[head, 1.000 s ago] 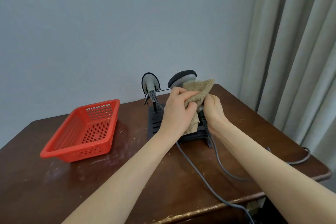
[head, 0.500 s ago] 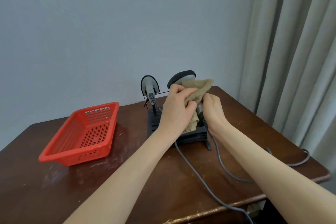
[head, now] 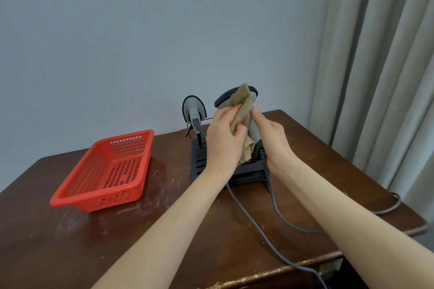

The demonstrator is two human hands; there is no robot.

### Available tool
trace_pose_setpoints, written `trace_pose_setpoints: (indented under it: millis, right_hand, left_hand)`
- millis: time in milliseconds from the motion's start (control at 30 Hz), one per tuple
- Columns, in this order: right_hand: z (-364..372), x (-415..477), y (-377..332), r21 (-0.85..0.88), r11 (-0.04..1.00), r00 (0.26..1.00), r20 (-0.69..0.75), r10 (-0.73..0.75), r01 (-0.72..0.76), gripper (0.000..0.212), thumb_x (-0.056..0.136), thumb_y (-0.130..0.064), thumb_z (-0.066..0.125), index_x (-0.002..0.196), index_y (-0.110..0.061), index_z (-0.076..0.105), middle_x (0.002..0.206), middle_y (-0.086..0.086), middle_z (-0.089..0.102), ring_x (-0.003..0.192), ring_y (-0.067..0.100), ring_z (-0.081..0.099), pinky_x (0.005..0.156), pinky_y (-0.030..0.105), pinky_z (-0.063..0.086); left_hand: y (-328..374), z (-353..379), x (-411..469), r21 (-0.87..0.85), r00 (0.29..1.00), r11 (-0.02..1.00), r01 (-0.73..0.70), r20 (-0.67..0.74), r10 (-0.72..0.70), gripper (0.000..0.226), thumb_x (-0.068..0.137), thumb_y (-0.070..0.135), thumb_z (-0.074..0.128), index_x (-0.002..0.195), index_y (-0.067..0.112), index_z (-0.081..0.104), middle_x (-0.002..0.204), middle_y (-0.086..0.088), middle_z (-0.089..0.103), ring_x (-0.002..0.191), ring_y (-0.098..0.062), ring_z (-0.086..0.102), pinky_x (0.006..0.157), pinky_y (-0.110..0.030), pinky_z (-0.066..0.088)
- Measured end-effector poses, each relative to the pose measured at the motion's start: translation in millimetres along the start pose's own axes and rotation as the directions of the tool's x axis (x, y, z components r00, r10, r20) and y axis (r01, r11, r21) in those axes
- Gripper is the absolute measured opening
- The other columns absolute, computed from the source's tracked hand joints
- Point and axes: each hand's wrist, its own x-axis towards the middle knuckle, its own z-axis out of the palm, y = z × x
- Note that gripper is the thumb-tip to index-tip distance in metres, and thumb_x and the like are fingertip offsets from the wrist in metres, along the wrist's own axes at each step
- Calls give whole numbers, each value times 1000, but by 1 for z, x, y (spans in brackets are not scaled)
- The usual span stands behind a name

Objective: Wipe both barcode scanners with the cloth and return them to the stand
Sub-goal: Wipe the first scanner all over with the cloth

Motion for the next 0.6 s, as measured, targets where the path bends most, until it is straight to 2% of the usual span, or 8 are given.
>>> trace_pose_setpoints:
  millis: [67,200,267,367,500,600]
  right_hand:
    - [0,0,-2,12,1000,1000,-18,9,-9,34,93,-40,54,82,-11,68,77,4,69,71,13,65,62,24,52]
    - [-2,2,-6,-43,998,996,-79,39,-43,37,92,-40,52,72,-11,63,64,-1,62,60,8,58,56,20,45]
    - [-3,2,-7,-26,997,994,-85,66,-69,36,93,-38,51,72,-13,66,58,-4,64,60,9,59,57,23,45]
    - [-3,1,-6,-33,997,990,-122,68,-72,36,96,-33,44,77,-11,65,64,-1,63,62,13,58,56,25,43]
    - [5,-4,-2,-2,998,996,-74,57,-58,33,97,-31,42,83,-9,62,69,3,59,66,15,55,60,28,43]
    - [7,-4,-6,20,998,995,-82,58,-57,31,98,-29,41,84,-10,61,66,1,57,62,12,53,56,25,43]
  left_hand:
    - [0,2,-6,-5,1000,1000,19,18,-19,41,84,4,52,120,19,66,115,6,62,98,1,52,84,-2,36]
    - [-3,8,-26,-37,995,999,40,88,-37,45,82,4,52,123,21,64,120,8,61,113,-12,55,100,-32,44]
    - [-3,8,-36,-47,991,998,43,127,-36,45,83,3,52,123,19,64,121,9,60,113,-11,55,101,-35,44]
    - [-1,6,-34,-33,990,999,20,142,-15,45,83,3,52,124,18,63,124,10,57,114,-9,54,103,-28,42]
    - [1,2,-2,-2,997,1000,20,76,-20,44,85,4,52,126,18,62,124,13,53,107,5,48,90,1,31]
    - [2,3,1,4,996,1000,8,87,-9,45,86,2,52,128,16,61,127,9,53,105,8,46,88,4,30]
